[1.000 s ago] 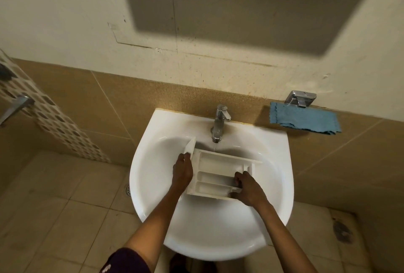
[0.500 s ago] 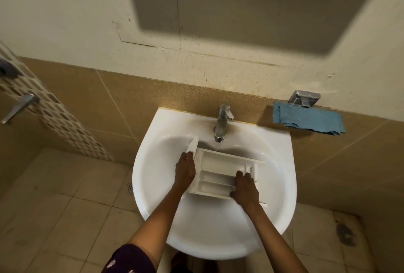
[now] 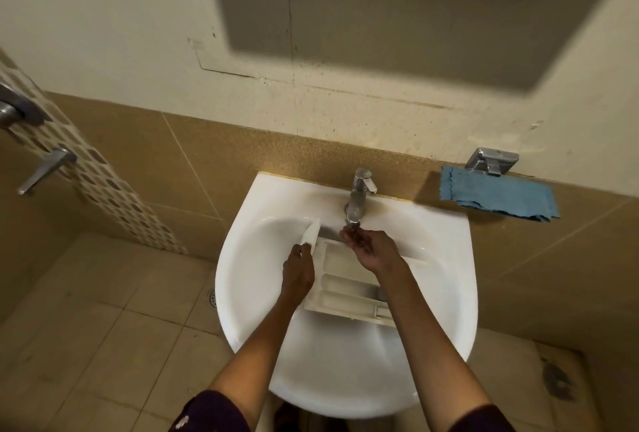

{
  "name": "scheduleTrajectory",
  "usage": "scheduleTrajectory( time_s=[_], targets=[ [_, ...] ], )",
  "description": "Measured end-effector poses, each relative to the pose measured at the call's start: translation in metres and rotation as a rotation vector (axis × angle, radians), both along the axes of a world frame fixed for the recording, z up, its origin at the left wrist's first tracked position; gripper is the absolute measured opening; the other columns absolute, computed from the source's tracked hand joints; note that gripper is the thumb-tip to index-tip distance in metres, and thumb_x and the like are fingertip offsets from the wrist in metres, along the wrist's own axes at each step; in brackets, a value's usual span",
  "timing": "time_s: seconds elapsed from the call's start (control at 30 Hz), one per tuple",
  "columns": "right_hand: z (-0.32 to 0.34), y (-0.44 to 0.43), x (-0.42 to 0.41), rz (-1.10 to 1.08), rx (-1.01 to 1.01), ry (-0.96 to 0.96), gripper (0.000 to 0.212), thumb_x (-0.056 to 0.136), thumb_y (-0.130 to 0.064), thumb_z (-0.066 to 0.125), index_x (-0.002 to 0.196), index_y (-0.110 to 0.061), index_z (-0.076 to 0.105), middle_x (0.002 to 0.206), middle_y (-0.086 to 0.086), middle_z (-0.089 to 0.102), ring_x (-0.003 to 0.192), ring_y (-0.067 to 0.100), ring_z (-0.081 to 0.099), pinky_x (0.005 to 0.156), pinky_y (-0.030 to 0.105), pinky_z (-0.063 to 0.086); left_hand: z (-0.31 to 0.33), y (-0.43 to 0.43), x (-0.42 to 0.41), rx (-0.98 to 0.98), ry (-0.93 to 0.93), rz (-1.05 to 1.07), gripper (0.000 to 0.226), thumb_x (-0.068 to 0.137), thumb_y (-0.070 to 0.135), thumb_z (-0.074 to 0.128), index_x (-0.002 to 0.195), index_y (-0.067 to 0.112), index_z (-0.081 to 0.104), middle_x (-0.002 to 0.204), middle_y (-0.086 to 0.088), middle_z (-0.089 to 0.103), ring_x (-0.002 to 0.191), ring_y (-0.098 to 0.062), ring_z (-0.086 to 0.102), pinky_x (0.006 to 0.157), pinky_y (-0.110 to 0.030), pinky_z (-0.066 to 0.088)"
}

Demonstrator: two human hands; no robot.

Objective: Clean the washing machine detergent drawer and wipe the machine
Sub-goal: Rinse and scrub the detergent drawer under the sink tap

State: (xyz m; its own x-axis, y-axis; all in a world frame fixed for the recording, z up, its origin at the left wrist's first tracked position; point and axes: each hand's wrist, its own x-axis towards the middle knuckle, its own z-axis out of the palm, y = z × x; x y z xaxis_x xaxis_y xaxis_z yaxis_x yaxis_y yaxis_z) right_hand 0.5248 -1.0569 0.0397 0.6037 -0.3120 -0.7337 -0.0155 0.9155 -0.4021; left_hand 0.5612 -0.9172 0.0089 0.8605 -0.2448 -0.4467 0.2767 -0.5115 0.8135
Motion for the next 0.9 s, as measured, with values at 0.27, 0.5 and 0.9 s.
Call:
scheduleTrajectory(
  time_s=[0.27,0.5,0.9],
  targets=[
    [-0.011,0.011,0.020,0.000,0.071,0.065,0.032,0.095,0.005,0.027,0.074,-0.002,0.050,0.068,0.010,0.046,0.062,0.017,0.043,0.058,0.025,0.038,-0.001,0.001,0.002,-0.024,0.000,0.016,0.036,0.100,0.031,0.027,0.100,0.005,0.051,0.093,-0.013,0.055,0.087,-0.028,0.049,0.076,-0.033,0.034],
    [0.000,0.024,0.004,0.660,-0.101,0.071,0.029,0.087,0.006,0.030,0.070,-0.005,0.052,0.055,0.008,0.053,0.053,0.016,0.050,0.049,0.021,0.045,-0.001,0.002,-0.002,-0.035,-0.054,-0.009,0.027,0.100,0.019,0.022,0.082,0.010,0.039,0.086,-0.011,0.048,0.082,-0.024,0.041,0.073,-0.031,0.030],
    [-0.013,0.050,-0.026,1.254,-1.186,0.427,0.030,0.083,-0.018,0.068,0.102,0.005,0.067,0.097,0.019,0.069,0.082,0.027,0.066,0.074,0.030,0.051,-0.005,-0.001,0.002,0.004,-0.012,0.003,0.033,0.099,0.022,0.019,0.073,0.014,0.039,0.079,-0.007,0.049,0.083,-0.026,0.044,0.077,-0.036,0.033]
  ],
)
